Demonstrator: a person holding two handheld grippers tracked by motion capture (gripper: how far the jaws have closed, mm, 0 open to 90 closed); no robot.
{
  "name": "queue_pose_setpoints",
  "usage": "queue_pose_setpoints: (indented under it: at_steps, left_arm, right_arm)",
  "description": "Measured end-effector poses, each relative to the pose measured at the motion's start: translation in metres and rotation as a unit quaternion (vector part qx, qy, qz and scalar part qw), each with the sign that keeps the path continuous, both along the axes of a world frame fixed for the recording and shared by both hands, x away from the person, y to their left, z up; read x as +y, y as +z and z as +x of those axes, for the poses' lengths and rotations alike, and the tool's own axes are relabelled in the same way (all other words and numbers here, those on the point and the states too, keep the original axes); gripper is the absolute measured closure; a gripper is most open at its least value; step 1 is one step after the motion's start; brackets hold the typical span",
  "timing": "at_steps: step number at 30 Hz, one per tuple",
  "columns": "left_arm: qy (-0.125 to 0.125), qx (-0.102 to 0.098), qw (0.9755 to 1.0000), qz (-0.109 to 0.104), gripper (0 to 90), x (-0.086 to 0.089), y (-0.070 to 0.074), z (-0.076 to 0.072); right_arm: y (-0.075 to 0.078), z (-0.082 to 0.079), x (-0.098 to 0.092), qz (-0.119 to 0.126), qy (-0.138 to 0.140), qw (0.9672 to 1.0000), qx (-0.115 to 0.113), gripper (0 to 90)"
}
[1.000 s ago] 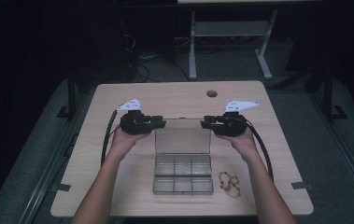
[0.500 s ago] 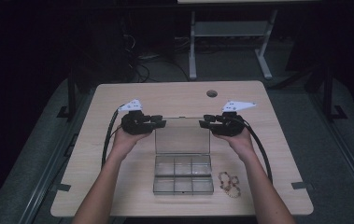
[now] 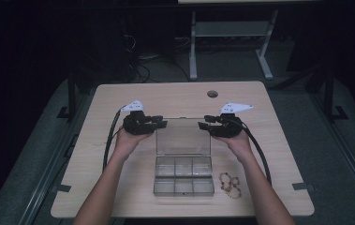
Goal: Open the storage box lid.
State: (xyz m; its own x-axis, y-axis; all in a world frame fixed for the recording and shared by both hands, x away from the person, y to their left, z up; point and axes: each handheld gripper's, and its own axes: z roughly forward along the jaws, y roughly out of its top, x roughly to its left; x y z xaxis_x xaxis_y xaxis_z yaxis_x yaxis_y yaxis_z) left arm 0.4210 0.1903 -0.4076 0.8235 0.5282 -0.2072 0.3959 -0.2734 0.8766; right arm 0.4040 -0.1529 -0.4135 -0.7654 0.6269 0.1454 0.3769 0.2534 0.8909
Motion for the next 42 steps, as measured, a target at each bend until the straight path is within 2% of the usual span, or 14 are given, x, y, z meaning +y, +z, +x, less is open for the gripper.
queue_pose_setpoints:
  at_steps: [12, 24, 30, 42]
  left_arm:
    - [0.006, 0.014, 0.9999, -0.001, 59.2, 0.0, -0.007, 0.005]
    - [0.014, 0.027, 0.9995, 0.002, 57.4, -0.002, -0.015, 0.008]
    - [0.016, 0.028, 0.9994, 0.012, 56.2, -0.004, -0.018, 0.008]
    - [0.017, 0.037, 0.999, 0.019, 54.8, -0.005, -0.025, 0.011]
  right_arm:
    - [-0.009, 0.001, 0.008, -0.012, -0.016, 0.9998, 0.002, 42.9]
    - [-0.015, 0.004, 0.008, -0.012, -0.018, 0.9996, 0.017, 41.8]
    - [-0.019, 0.006, 0.008, -0.012, -0.018, 0.9994, 0.026, 41.3]
    - [-0.026, 0.009, 0.006, -0.013, -0.016, 0.9988, 0.044, 40.3]
